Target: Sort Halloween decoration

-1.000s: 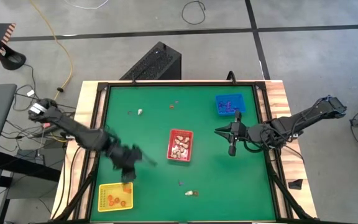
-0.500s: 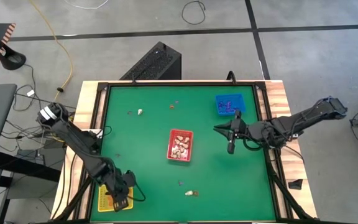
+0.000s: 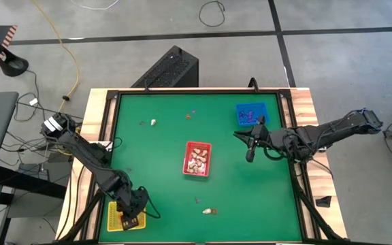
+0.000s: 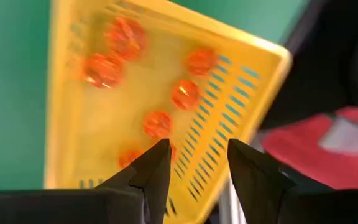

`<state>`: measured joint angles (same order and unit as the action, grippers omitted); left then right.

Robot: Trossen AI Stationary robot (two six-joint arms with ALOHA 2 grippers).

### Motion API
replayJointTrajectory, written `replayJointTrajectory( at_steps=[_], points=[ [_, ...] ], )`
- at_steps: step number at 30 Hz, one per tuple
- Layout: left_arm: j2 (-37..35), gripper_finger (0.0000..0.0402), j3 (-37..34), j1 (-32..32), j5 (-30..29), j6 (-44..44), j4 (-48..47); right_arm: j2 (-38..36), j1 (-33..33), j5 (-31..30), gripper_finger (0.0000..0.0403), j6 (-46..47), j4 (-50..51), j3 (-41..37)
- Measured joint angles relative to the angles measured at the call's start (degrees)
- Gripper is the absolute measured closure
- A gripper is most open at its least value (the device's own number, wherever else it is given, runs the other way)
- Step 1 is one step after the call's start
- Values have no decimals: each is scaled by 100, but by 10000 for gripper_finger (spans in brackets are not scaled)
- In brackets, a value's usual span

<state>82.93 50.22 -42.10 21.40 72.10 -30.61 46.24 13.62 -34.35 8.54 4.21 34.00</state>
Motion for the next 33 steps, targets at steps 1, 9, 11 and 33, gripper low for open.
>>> replayJointTrajectory(
  at_steps=[1,9,11,33],
  points=[
    [-37,251,4,57,139,-58,5,0,-18,0,333,0,2,2],
    [-835,249,302,662,-859,-1379,-715,0,-34,4,333,0,2,0],
    [-1052,249,306,830,-1617,-1590,-1292,0,-34,4,333,0,2,0],
    [-1149,249,-1544,2174,-2526,-4180,-2315,548,-329,470,333,-6,3,0]
  ],
)
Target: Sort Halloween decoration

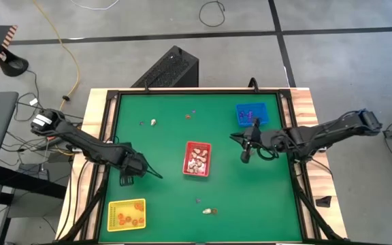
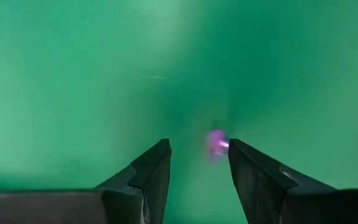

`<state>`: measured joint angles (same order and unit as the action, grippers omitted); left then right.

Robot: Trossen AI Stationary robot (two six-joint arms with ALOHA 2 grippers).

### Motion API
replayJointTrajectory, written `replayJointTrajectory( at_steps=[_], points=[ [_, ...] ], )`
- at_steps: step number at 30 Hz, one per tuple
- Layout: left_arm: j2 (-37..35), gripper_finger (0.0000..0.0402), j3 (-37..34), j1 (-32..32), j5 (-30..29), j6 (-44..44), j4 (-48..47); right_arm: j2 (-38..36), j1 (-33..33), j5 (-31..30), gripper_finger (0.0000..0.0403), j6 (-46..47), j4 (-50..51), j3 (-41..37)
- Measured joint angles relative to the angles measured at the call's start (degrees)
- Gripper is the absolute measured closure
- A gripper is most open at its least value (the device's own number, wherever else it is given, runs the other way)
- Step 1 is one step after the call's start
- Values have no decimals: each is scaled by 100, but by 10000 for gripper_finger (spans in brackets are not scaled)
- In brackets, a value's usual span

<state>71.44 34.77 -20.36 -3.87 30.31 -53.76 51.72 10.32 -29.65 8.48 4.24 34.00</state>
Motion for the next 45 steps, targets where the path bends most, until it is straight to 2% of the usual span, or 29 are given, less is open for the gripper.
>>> replayJointTrajectory(
  at_steps=[5,19,33,40,43,45],
  points=[
    [2,257,-242,-2,559,-206,396,187,-112,225,333,8,-1,0],
    [-15,310,-510,0,545,-167,634,368,-148,262,333,6,-19,0],
    [21,394,-298,0,549,-61,460,376,-148,262,333,6,-25,0],
    [15,400,332,78,151,-215,523,307,-128,266,333,6,23,0],
    [9,401,602,226,-301,-415,1016,117,-48,266,333,6,180,0],
    [9,401,639,375,-671,-739,1878,-60,13,266,333,8,268,0]
  ],
)
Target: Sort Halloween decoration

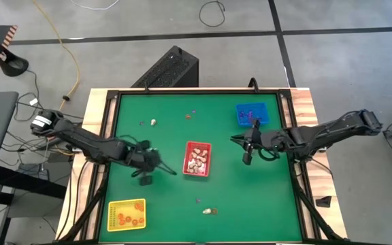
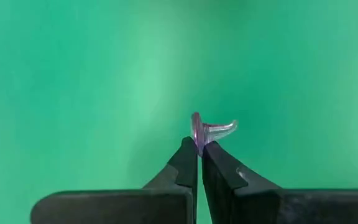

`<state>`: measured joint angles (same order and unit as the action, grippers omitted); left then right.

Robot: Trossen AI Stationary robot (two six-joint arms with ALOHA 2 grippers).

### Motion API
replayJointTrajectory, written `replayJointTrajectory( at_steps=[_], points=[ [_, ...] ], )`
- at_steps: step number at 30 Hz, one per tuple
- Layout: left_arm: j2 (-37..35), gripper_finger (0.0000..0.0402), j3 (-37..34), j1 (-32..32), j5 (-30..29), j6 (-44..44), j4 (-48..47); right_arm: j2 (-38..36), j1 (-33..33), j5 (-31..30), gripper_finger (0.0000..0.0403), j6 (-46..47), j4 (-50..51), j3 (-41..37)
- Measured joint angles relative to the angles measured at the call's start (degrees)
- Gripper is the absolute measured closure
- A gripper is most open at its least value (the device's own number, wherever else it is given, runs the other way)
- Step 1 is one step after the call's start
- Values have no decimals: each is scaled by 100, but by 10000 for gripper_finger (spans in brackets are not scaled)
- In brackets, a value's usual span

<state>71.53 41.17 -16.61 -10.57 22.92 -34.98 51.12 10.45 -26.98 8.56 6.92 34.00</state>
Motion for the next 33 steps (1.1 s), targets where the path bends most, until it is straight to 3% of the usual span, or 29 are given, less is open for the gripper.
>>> replayJointTrajectory(
  at_steps=[3,6,9,13,18,22,29,33],
  points=[
    [43,401,-109,331,-339,-803,2090,-301,117,0,333,0,86,0],
    [427,401,-227,799,-312,-1629,4207,-574,237,-2,333,1,88,0],
    [1147,401,-100,1367,35,-2082,6035,-777,365,-31,333,2,76,0],
    [2632,401,564,2119,634,-1952,7352,-882,519,-312,333,-2,-67,0],
    [4551,401,2402,2796,893,-1509,7456,-928,666,-618,333,-236,-306,0],
    [5732,401,4215,3168,1033,-1161,6679,-1028,813,-951,333,-411,-279,0],
    [7172,401,7140,3398,1424,-1275,4581,-1389,1289,-2114,333,-410,449,0],
    [7559,401,8109,3402,1284,-1406,3953,-1476,1467,-2401,333,-367,671,0]
  ],
)
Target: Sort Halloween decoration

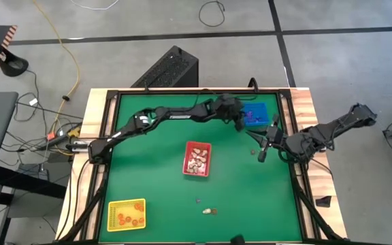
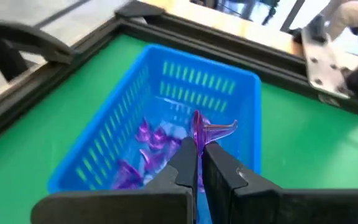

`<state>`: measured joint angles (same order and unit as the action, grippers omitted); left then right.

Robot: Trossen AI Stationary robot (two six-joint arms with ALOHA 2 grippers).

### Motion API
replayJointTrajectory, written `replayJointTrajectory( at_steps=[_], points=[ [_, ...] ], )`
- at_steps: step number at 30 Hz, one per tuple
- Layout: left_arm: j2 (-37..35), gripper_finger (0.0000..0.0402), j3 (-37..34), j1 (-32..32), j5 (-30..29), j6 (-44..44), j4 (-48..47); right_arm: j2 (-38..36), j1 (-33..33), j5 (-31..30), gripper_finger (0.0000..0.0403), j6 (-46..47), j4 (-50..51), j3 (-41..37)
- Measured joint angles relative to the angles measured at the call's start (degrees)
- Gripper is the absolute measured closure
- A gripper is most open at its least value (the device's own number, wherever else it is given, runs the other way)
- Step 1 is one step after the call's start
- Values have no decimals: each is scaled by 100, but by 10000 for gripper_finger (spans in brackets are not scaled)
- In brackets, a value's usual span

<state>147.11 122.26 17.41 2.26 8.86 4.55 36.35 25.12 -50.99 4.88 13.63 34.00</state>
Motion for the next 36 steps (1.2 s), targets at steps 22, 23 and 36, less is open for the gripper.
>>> replayJointTrajectory(
  at_steps=[22,23,36],
  points=[
    [-788,258,439,26,-1099,-1070,-2475,-2,-52,-34,333,18,-82,0],
    [-982,258,445,22,-1367,-1272,-2834,-2,-50,-34,333,18,-74,0],
    [-4199,260,-1408,-50,-2289,-923,-7483,227,-43,467,333,1118,385,0]
  ],
)
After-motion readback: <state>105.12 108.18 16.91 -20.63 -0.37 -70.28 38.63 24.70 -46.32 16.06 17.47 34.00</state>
